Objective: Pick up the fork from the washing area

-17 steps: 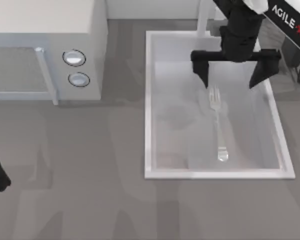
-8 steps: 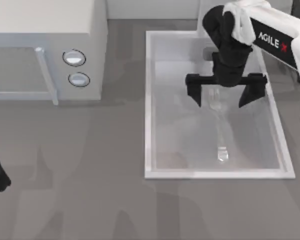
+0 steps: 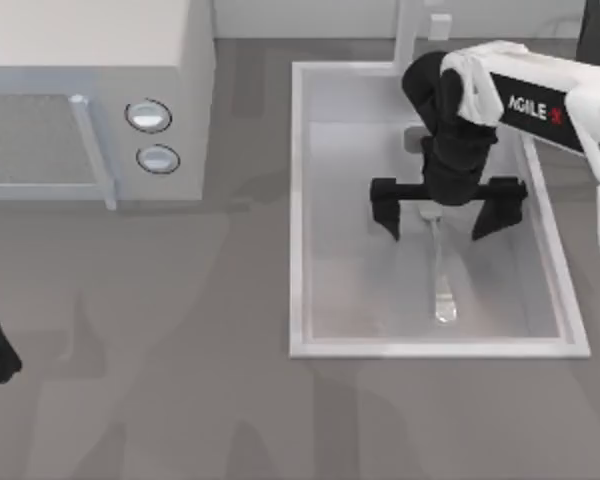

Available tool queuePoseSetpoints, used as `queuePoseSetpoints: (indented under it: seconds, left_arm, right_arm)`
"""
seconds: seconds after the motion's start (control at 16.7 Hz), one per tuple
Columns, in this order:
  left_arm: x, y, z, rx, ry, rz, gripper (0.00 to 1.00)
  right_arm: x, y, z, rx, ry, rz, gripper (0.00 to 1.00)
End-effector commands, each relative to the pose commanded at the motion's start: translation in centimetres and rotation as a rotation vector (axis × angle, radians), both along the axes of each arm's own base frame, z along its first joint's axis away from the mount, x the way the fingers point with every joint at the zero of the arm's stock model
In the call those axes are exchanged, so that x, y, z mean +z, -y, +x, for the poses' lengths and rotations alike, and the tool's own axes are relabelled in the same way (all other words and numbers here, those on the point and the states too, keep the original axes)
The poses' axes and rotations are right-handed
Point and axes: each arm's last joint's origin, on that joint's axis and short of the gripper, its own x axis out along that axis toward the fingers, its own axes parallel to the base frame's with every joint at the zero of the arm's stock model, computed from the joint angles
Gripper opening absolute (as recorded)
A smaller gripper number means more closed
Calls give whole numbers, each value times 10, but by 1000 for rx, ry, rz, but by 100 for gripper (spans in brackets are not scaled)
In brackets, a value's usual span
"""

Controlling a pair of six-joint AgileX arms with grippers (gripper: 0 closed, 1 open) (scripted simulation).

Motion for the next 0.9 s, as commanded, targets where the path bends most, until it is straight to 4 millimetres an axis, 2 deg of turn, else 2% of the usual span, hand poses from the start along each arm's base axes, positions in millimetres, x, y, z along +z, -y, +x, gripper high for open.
queuePoseSetpoints:
  seconds: [0.06,0.84,0.9]
  left_arm:
    - [0,0,0,0,0,0,100]
    - [0,0,0,0,0,0,100]
    - [0,0,0,0,0,0,100]
  right_arm:
    - [0,0,0,0,0,0,100]
    - [0,0,0,0,0,0,2]
    - [0,0,0,0,0,0,0]
